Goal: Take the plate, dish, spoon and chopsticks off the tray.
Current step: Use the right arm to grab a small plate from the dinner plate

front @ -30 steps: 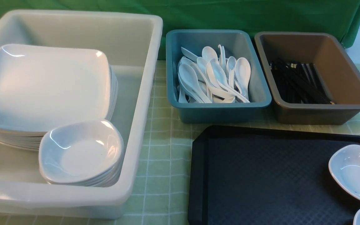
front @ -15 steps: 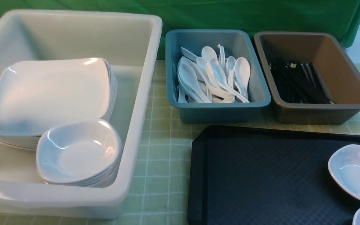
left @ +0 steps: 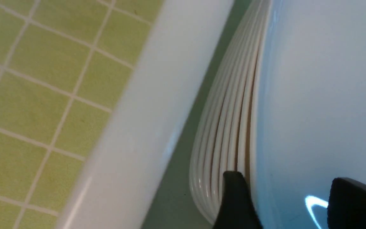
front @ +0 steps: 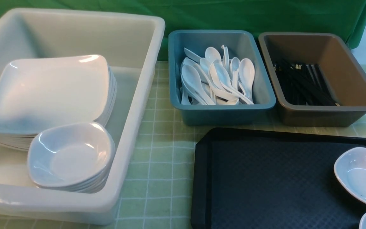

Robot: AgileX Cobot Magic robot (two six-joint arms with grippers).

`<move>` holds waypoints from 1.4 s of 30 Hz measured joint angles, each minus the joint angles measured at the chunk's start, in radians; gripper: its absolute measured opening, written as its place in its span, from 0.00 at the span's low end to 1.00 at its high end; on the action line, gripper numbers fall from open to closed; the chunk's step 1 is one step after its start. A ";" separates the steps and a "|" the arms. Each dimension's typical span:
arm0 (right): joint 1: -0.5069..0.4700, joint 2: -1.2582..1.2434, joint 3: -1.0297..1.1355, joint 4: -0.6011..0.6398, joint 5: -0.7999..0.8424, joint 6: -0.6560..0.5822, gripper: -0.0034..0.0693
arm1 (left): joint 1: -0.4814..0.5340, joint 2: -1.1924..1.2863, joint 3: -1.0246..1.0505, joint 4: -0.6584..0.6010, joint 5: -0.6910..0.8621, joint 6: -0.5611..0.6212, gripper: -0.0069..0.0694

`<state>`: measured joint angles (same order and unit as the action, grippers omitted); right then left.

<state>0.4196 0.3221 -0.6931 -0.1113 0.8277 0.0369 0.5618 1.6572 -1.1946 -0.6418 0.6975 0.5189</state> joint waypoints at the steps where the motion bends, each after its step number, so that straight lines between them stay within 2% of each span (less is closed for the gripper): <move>1: 0.000 0.007 0.000 0.000 0.000 0.000 0.23 | 0.001 -0.011 -0.036 0.009 0.056 -0.025 0.44; 2: 0.000 0.009 0.000 0.000 0.000 0.000 0.23 | 0.001 -0.013 -0.040 0.010 0.065 -0.029 0.42; 5: 0.000 0.024 0.000 0.000 0.000 0.000 0.23 | 0.000 -0.052 -0.120 0.055 0.200 -0.089 0.22; 6: 0.000 0.025 0.000 0.000 0.000 0.000 0.23 | 0.000 -0.058 -0.129 0.060 0.206 -0.094 0.20; 8: 0.000 0.035 0.000 0.000 0.000 0.001 0.24 | 0.000 -0.101 -0.172 0.137 0.265 -0.163 0.10; 11: 0.000 0.039 0.000 0.000 0.000 0.011 0.24 | 0.000 -0.138 -0.179 0.195 0.330 -0.232 0.08; 16: 0.000 0.042 0.000 0.000 0.000 0.024 0.24 | -0.015 -0.180 -0.149 0.139 0.482 -0.253 0.07; 22: 0.000 0.043 0.000 0.000 0.001 0.024 0.21 | -0.163 -0.220 -0.120 0.113 0.512 -0.262 0.07; 23: 0.000 0.044 0.000 0.000 0.005 0.025 0.16 | -0.248 -0.225 -0.120 0.111 0.511 -0.284 0.07; 25: 0.000 0.047 0.000 0.000 0.011 0.028 0.13 | -0.302 -0.226 -0.120 0.111 0.510 -0.298 0.07; 27: 0.000 0.058 0.000 0.000 0.024 0.035 0.06 | -0.444 -0.226 -0.118 0.107 0.480 -0.340 0.07; 31: 0.000 0.083 0.000 0.000 0.031 0.048 0.06 | -0.708 -0.199 -0.116 0.107 0.379 -0.403 0.08; 37: 0.000 0.103 -0.003 0.000 0.038 0.048 0.06 | -1.007 -0.126 -0.116 0.098 0.272 -0.501 0.09; 38: 0.000 0.103 -0.003 0.000 0.039 0.048 0.06 | -1.015 -0.126 -0.116 0.098 0.272 -0.505 0.09; 39: 0.000 0.104 -0.017 -0.001 0.056 0.048 0.06 | -1.089 -0.097 -0.116 0.098 0.252 -0.540 0.12; 42: 0.000 0.104 -0.053 -0.001 0.090 0.048 0.06 | -1.159 -0.065 -0.116 0.098 0.232 -0.570 0.16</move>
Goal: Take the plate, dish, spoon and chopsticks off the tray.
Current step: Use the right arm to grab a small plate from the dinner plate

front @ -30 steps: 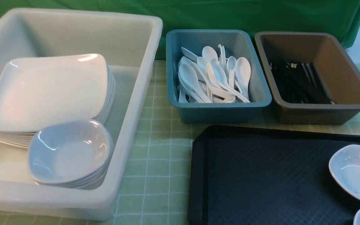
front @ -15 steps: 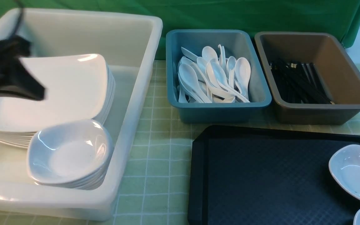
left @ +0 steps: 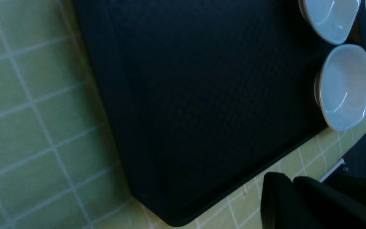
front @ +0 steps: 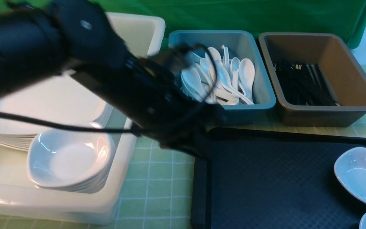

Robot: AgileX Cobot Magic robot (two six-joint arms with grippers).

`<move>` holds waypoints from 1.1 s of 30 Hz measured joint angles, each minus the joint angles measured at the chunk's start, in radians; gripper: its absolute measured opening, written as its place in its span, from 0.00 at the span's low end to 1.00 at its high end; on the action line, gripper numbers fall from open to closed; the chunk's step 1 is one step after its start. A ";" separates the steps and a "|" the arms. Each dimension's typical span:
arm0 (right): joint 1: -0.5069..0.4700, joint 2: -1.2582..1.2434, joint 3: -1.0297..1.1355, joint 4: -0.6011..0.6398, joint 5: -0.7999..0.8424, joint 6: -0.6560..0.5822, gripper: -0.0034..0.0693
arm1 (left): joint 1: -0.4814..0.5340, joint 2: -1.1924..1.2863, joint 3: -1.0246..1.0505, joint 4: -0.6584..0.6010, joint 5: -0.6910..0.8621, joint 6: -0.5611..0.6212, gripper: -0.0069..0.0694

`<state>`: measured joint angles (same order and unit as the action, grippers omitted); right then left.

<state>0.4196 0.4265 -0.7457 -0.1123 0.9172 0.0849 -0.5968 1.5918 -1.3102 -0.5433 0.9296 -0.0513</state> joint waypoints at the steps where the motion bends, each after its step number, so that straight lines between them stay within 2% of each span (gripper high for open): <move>1: 0.000 0.000 -0.034 0.000 0.032 0.000 0.06 | -0.046 0.025 0.000 -0.008 -0.021 -0.012 0.21; 6: 0.000 -0.001 -0.130 0.000 0.127 0.000 0.06 | -0.145 0.107 0.000 -0.086 -0.105 -0.024 0.39; 11: 0.000 -0.001 -0.162 -0.001 0.171 0.000 0.07 | -0.199 0.203 0.000 -0.179 -0.164 -0.020 0.54; 15: 0.000 -0.001 -0.164 -0.001 0.196 0.000 0.07 | -0.224 0.265 -0.036 -0.203 -0.171 -0.018 0.56; 19: 0.000 -0.001 -0.164 -0.001 0.208 0.000 0.07 | -0.266 0.354 -0.162 -0.207 -0.165 -0.020 0.55; 26: 0.000 -0.001 -0.165 -0.001 0.208 0.000 0.08 | -0.273 0.464 -0.307 -0.176 -0.151 -0.050 0.54; 33: 0.000 -0.001 -0.165 -0.001 0.210 0.000 0.09 | -0.285 0.529 -0.360 -0.174 -0.174 -0.051 0.56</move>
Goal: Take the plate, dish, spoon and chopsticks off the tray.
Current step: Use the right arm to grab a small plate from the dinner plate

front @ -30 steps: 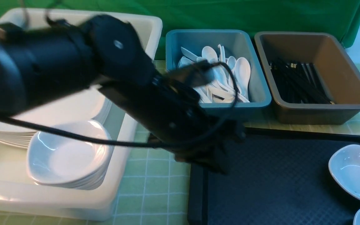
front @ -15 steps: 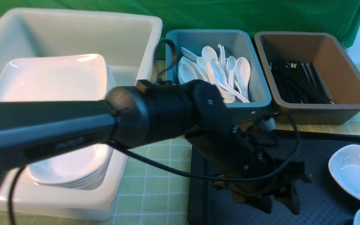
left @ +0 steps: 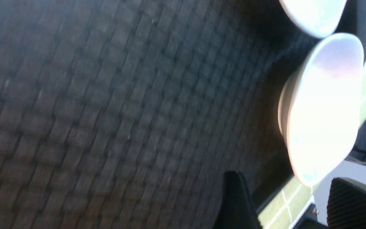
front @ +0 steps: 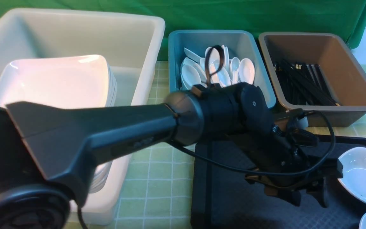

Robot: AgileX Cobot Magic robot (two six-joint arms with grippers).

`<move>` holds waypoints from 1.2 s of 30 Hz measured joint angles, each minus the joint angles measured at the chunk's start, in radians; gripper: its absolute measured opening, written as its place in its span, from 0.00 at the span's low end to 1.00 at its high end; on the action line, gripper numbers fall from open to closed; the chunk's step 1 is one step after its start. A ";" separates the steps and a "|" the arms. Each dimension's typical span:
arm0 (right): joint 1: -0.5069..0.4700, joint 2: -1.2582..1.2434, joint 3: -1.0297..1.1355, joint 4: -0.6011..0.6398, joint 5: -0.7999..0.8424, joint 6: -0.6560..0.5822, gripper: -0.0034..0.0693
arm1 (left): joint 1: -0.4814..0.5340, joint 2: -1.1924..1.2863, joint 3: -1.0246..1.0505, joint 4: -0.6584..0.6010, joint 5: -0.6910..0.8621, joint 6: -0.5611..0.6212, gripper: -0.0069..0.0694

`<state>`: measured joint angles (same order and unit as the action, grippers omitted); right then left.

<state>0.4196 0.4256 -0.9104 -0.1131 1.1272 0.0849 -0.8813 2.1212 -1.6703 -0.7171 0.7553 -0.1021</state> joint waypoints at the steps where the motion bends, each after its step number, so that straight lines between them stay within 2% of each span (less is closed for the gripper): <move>1: 0.000 0.000 0.000 0.000 0.000 0.000 0.10 | -0.012 0.012 -0.016 0.002 -0.010 -0.001 0.56; 8: 0.000 0.000 0.000 0.000 -0.012 0.000 0.11 | -0.090 0.071 -0.119 0.031 -0.019 -0.005 0.56; 15: 0.000 0.000 0.000 0.000 -0.015 0.000 0.12 | -0.165 0.169 -0.267 0.155 -0.013 -0.095 0.56; 21: 0.000 0.000 0.000 0.000 -0.015 0.000 0.12 | -0.197 0.227 -0.318 0.172 -0.032 -0.127 0.56; 29: 0.000 0.000 0.000 0.000 -0.010 0.003 0.14 | -0.203 0.249 -0.319 0.176 -0.048 -0.136 0.56; 34: 0.000 0.000 0.000 0.000 0.022 0.028 0.14 | -0.155 0.185 -0.342 0.241 0.072 -0.134 0.55; 36: 0.000 0.009 0.000 0.004 0.064 0.048 0.14 | -0.110 0.128 -0.378 0.291 0.165 -0.134 0.51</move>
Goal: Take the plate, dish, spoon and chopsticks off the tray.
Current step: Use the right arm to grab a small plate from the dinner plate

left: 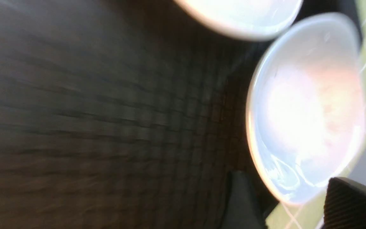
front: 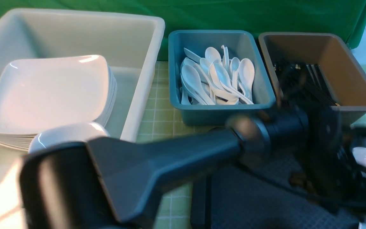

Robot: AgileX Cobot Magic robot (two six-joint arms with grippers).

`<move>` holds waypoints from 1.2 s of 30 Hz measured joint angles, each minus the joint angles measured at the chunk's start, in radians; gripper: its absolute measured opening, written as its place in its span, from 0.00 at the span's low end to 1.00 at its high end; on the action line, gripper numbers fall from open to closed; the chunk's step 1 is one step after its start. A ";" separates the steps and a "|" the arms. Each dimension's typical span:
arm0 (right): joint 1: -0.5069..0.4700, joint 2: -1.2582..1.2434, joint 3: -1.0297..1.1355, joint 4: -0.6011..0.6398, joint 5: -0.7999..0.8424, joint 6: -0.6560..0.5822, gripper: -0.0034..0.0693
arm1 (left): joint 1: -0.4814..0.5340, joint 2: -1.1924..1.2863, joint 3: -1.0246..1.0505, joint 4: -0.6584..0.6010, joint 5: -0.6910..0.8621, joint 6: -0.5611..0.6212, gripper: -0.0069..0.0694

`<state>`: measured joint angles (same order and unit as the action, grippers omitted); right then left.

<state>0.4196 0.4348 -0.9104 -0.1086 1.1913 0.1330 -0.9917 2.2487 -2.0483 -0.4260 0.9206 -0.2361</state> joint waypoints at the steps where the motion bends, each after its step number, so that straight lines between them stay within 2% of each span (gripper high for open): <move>1: 0.000 0.010 0.002 0.005 0.008 0.009 0.15 | 0.023 -0.024 -0.013 0.020 0.029 0.000 0.49; 4: 0.000 0.046 0.025 0.037 0.022 0.011 0.16 | 0.082 -0.105 -0.049 0.085 0.112 0.000 0.43; 6: 0.000 0.113 0.071 0.085 0.025 0.011 0.20 | 0.138 -0.182 -0.063 0.138 0.188 0.002 0.34; 8: 0.000 0.140 0.085 0.100 0.026 0.011 0.23 | 0.162 -0.203 -0.065 0.148 0.214 0.006 0.31; 12: 0.000 0.307 0.134 0.116 0.029 0.011 0.40 | 0.256 -0.307 -0.044 0.168 0.282 0.057 0.16; 15: 0.000 0.408 0.139 0.116 0.026 0.020 0.48 | 0.306 -0.384 0.002 0.168 0.288 0.085 0.10; 23: 0.000 0.615 0.152 0.052 0.003 0.110 0.50 | 0.434 -0.610 0.242 0.161 0.293 0.164 0.09; 31: 0.000 0.782 0.248 0.017 -0.180 0.187 0.51 | 0.615 -0.774 0.523 0.163 0.298 0.189 0.09; 36: 0.000 0.871 0.279 -0.006 -0.248 0.215 0.51 | 0.650 -0.791 0.567 0.166 0.298 0.207 0.09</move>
<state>0.4196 1.3055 -0.6316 -0.1144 0.9431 0.3485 -0.3417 1.4572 -1.4812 -0.2596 1.2188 -0.0288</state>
